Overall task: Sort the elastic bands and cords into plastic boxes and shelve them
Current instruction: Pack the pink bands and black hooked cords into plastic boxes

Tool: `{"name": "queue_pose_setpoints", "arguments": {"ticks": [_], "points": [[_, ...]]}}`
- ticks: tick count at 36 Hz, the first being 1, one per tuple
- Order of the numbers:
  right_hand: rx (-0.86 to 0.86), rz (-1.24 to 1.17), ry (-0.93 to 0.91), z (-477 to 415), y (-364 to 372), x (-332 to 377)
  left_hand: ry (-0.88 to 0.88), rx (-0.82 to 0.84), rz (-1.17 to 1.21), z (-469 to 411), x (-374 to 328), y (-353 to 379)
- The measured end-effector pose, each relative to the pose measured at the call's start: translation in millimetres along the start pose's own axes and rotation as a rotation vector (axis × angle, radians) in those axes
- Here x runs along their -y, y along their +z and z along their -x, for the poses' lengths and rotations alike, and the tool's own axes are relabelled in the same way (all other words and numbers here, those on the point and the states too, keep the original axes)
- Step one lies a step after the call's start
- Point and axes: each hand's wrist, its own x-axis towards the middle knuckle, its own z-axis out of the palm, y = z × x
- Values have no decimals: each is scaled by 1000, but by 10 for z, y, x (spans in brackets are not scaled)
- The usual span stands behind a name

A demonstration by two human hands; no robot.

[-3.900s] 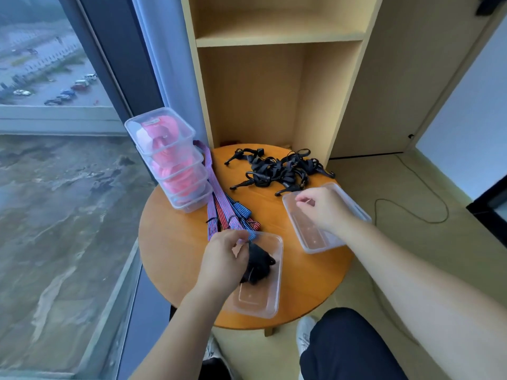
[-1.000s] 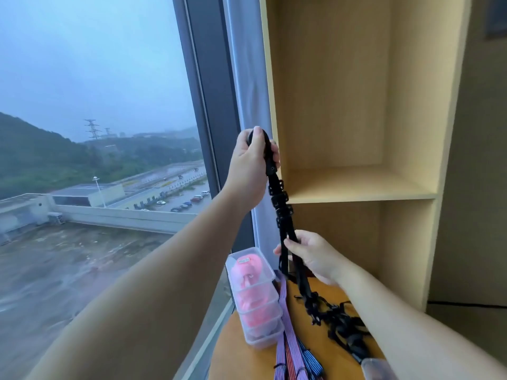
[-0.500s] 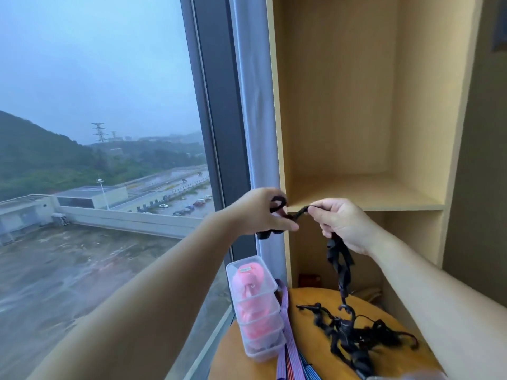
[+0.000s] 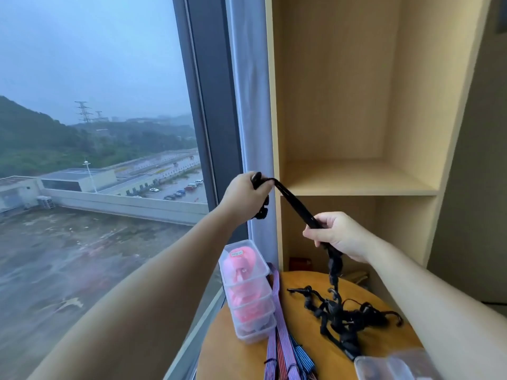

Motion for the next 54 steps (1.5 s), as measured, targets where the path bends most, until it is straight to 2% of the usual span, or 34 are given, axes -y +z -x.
{"name": "queue_pose_setpoints", "arguments": {"ticks": [2,7,11,16,19,23,27,30,33,36,38,44,48,50,54], "points": [[10,-12,36,3,3,-144,-61,-52,113,-46,16,-5],[-15,-72,153,47,-102,-384,-141,-72,86,-65,220,120],[39,16,179,106,-207,-498,-256,-142,263,-81,435,203],[-45,49,155,131,-145,-578,-350,-82,561,19,582,415],[-14,73,174,121,-71,-584,-333,18,702,103,615,613],[37,60,210,137,-95,-661,-395,-41,740,119,679,726],[111,9,264,184,-192,-824,-384,-84,600,50,780,645],[125,30,293,195,-183,-928,-177,-25,200,44,854,632],[35,5,275,149,-123,-993,11,199,-237,132,878,703],[-45,-24,217,72,-35,-993,31,436,-386,233,920,865],[-77,16,183,29,7,-979,12,544,-404,303,959,982],[-39,110,144,-4,46,-964,-213,704,-139,378,1016,1142],[-50,161,125,-37,39,-959,-284,839,-230,428,1038,1208],[-38,166,115,-63,52,-956,-270,828,-316,450,1086,1286],[-49,143,111,-80,44,-927,-267,662,-288,440,1138,1342]]}}
